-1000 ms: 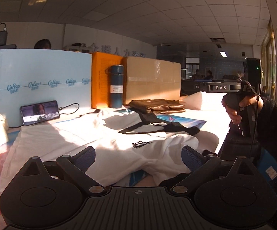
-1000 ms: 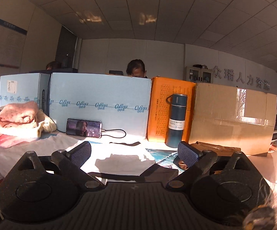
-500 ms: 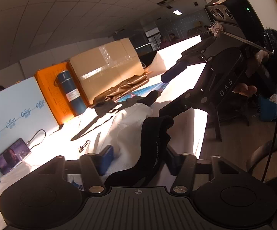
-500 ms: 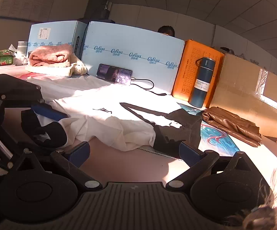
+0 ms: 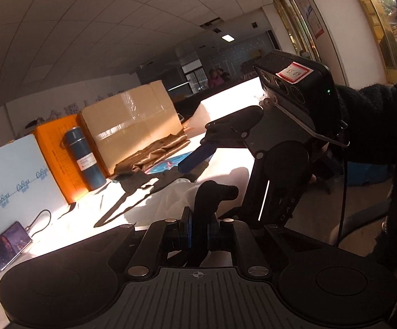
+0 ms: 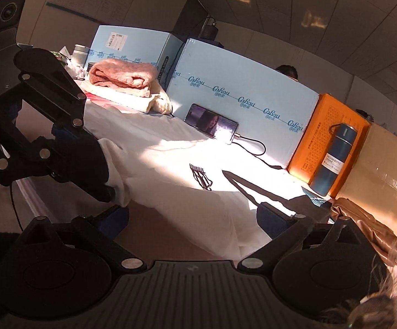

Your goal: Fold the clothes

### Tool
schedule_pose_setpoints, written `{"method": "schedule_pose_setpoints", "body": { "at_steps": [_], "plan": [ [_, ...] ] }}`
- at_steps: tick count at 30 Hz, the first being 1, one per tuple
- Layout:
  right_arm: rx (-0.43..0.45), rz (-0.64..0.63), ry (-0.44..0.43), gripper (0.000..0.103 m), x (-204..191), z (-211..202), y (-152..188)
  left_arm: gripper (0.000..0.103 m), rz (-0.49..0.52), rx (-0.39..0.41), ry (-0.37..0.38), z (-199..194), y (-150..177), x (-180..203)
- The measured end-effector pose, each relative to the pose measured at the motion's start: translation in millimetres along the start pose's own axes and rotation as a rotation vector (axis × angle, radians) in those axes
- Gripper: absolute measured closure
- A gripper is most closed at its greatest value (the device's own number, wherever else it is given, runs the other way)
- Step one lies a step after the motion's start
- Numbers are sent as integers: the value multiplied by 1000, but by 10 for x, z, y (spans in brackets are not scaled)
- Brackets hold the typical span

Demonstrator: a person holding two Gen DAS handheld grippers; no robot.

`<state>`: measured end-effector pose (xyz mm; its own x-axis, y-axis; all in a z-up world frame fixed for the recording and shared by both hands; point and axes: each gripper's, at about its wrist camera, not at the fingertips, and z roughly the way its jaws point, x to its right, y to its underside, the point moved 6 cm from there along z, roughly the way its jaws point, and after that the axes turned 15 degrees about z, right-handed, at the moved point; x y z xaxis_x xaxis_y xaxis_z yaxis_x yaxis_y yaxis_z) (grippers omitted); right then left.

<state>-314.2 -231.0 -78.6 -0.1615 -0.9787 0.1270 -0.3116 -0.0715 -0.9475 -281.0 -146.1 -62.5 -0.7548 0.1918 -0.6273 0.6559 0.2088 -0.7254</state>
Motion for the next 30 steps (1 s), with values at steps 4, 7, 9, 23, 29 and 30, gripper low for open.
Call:
{"method": "schedule_pose_setpoints", "body": {
  "at_steps": [4, 7, 9, 23, 29, 30],
  "plan": [
    [36, -69, -72, 3, -163, 98, -78, 37, -18, 7, -61, -175, 34, -86],
    [60, -124, -125, 9, -279, 126, -96, 27, -70, -14, -115, -328, 138, -241],
    [69, -165, -159, 31, -358, 122, -99, 27, -113, -38, -144, -415, 231, -362],
    [142, 75, -353, 97, -93, -100, -527, 25, -212, -247, -203, -126, 695, -779],
    [207, 215, -368, 98, 229, -105, -742, 26, -244, -356, -235, -167, 930, -1018],
    [214, 232, -363, 98, 292, -85, -777, 28, -252, -378, -246, -211, 994, -1096]
  ]
}}
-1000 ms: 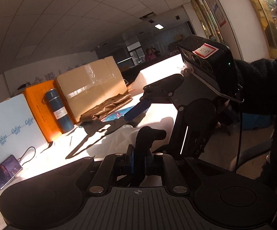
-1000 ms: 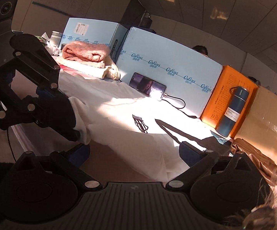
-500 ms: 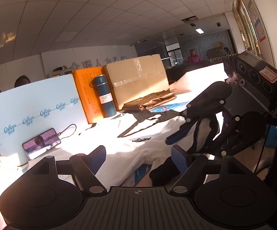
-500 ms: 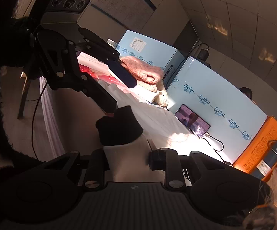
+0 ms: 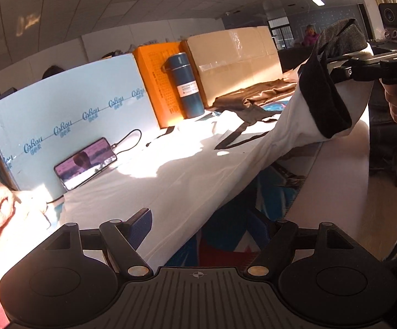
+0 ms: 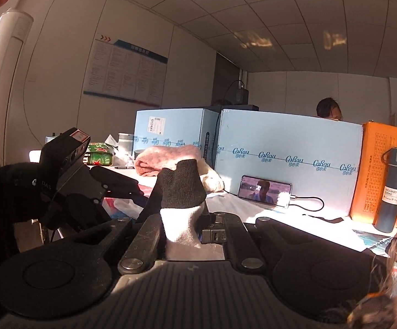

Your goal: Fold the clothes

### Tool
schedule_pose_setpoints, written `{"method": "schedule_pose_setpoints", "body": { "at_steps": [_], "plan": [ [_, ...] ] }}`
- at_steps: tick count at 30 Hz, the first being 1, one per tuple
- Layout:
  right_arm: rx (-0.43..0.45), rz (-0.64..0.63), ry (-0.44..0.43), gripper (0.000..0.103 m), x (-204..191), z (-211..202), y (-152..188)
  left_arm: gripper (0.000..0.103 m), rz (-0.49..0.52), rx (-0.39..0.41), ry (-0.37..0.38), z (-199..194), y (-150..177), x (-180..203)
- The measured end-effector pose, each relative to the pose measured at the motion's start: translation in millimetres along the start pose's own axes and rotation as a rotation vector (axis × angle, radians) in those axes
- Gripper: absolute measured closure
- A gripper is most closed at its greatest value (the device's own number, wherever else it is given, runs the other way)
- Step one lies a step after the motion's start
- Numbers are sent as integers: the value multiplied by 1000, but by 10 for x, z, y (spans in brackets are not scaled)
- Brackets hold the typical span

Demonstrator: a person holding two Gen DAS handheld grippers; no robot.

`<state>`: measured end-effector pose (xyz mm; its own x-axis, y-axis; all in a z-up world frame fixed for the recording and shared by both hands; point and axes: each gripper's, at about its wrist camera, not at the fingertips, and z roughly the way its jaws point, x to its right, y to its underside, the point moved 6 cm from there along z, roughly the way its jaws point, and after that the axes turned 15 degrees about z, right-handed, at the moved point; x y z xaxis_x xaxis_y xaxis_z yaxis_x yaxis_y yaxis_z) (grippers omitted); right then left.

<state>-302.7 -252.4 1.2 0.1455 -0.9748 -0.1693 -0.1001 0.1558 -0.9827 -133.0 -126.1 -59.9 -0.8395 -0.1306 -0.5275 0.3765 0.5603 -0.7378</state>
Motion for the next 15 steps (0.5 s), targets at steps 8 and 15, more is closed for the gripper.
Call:
{"method": "schedule_pose_setpoints", "body": {
  "at_steps": [8, 15],
  "plan": [
    [49, 78, 25, 98, 589, 215, -392, 63, -127, -97, -24, -90, 423, -714],
    [3, 112, 61, 98, 1075, 566, -490, 69, -343, -37, -1, 26, 533, -1244]
  ]
}}
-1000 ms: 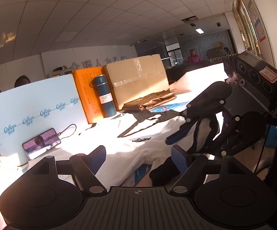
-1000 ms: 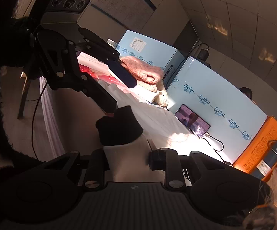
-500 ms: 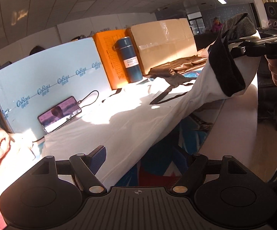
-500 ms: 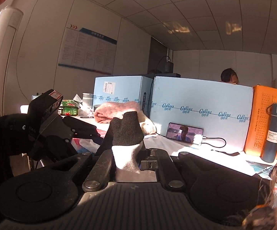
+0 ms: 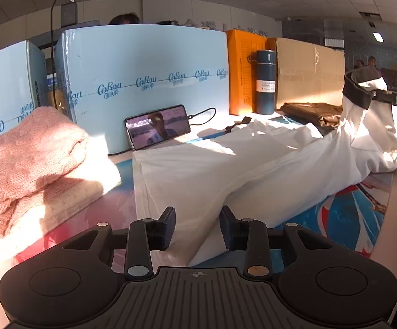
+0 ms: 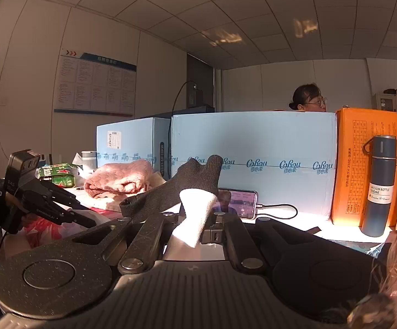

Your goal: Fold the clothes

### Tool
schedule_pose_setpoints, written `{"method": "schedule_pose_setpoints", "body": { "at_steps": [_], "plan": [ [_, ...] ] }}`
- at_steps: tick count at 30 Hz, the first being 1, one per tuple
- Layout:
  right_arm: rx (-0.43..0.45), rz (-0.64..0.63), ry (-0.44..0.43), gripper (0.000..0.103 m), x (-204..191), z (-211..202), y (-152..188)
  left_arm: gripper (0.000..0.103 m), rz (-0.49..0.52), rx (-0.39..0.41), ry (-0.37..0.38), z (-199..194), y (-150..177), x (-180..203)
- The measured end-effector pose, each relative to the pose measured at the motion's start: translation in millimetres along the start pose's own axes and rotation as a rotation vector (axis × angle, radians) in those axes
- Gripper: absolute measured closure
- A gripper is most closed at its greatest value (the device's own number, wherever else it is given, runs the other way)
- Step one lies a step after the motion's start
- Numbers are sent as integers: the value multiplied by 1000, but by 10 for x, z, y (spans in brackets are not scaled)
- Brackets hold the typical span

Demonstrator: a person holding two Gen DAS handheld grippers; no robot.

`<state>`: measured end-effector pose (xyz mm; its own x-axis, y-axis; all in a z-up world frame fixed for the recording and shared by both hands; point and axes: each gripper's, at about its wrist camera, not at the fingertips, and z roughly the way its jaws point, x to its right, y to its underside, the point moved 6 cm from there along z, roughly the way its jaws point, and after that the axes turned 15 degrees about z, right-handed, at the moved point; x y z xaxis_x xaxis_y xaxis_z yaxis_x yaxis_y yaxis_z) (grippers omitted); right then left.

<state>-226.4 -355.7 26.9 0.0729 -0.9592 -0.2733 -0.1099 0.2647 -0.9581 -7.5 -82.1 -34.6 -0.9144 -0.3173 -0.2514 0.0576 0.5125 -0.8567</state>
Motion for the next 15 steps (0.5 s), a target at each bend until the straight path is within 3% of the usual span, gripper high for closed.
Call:
{"method": "schedule_pose_setpoints", "body": {
  "at_steps": [2, 4, 10, 12, 13, 15],
  "plan": [
    [-35, 18, 19, 98, 131, 195, -15, 70, -57, 8, 22, 120, -33, -105],
    [-81, 41, 44, 98, 271, 404, -4, 79, -106, -6, 26, 239, -32, -185],
    [-252, 127, 141, 94, 753, 575, 221, 83, -182, -72, 26, 508, 31, -309],
    [-254, 155, 248, 62, 885, 594, 234, 83, -189, -85, 4, 532, 42, -339],
    [-235, 170, 307, 41, 941, 567, 213, 83, -194, -89, -11, 532, 50, -353],
    [-190, 204, 401, 39, 1009, 413, 169, 83, -204, -95, -37, 530, 68, -384]
  ]
}}
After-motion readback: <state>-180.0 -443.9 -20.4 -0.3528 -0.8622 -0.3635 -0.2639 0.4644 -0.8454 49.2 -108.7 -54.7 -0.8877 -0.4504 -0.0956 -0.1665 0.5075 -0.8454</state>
